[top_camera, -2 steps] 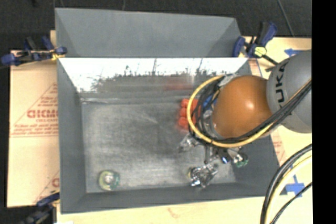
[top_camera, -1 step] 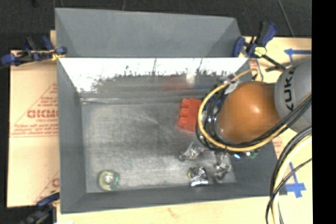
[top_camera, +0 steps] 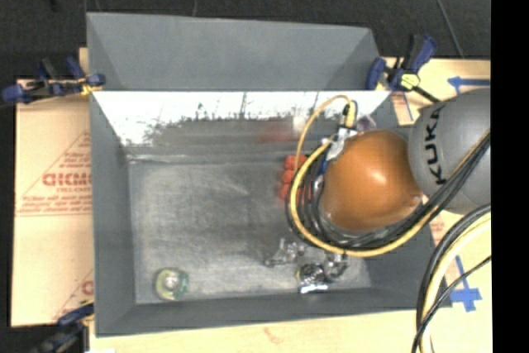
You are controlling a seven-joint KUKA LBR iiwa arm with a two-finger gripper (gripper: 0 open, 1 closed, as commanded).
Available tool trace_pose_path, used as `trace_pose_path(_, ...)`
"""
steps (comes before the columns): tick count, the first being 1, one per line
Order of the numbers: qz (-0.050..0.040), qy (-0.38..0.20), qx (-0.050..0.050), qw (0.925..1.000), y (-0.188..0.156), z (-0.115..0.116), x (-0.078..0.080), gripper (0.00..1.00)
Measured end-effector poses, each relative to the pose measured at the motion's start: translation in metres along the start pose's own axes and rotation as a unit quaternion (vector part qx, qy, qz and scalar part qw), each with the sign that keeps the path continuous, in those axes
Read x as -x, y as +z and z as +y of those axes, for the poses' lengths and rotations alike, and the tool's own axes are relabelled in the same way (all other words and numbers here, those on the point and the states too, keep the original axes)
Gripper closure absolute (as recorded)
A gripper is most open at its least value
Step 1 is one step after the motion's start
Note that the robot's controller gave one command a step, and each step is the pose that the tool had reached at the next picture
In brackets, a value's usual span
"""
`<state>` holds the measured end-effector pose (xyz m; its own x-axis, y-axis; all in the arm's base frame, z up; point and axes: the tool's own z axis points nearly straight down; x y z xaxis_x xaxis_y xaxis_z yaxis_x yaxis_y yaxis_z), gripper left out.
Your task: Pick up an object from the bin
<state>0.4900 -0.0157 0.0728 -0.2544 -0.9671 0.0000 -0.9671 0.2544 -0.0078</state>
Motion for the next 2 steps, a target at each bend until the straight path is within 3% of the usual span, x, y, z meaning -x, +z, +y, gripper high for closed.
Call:
trace_pose_path(1, -0.0016, 0.002, -0.001, 1.0, -0.002, -0.001, 0.002, 1.0)
trace_pose_path(2, -0.0009, 0.001, -0.002, 1.0, -0.12, -0.039, -0.022, 1.0)
